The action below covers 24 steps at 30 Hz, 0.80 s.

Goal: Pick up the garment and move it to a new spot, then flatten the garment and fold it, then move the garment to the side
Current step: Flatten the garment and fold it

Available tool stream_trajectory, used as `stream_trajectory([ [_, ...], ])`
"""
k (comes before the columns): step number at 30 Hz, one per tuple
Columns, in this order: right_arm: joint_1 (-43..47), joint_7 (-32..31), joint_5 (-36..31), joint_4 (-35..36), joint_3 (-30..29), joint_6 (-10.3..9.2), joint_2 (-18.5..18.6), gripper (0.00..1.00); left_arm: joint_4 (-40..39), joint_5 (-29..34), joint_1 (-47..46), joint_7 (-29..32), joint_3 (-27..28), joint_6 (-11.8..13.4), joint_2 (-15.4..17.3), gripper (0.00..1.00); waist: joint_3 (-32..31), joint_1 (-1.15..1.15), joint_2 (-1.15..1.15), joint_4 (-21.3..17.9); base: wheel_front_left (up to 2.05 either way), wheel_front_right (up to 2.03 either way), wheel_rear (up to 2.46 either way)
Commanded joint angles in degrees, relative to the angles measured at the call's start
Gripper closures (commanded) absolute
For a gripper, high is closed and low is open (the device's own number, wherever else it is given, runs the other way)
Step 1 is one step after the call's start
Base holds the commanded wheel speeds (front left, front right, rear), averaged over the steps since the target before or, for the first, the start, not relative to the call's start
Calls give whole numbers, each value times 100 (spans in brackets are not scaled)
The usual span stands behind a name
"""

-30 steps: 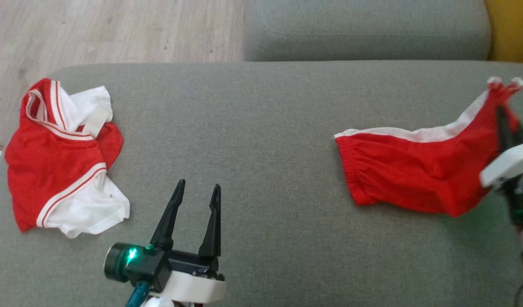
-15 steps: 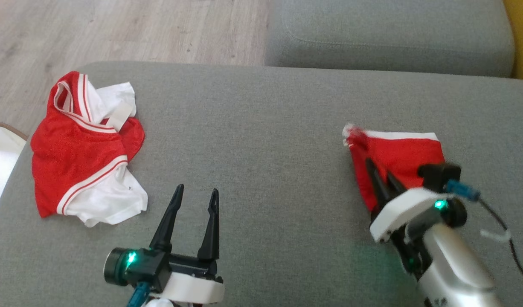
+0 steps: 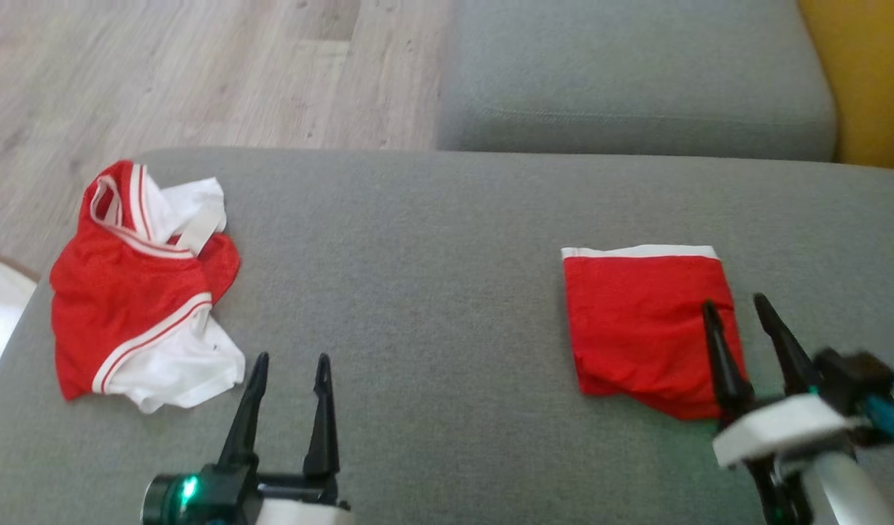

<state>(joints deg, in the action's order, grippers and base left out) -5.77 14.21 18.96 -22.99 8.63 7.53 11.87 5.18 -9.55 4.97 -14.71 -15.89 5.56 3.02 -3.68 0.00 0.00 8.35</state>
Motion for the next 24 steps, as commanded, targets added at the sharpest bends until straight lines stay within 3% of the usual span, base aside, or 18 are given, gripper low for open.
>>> stream_trajectory([
  [1,49,75,-80,305,22,-4,13,0,-210,62,-66,-29,253,41,-6,0,-67,0,0,-60,0,0,0],
  [9,945,78,-457,833,-116,-4,-122,0,-447,292,533,-29,541,88,-3,0,-219,0,0,-224,0,0,0],
  [24,1063,78,-572,882,-126,-4,-287,0,-430,480,739,-29,797,-37,-9,0,-338,0,0,-398,0,0,0],
])
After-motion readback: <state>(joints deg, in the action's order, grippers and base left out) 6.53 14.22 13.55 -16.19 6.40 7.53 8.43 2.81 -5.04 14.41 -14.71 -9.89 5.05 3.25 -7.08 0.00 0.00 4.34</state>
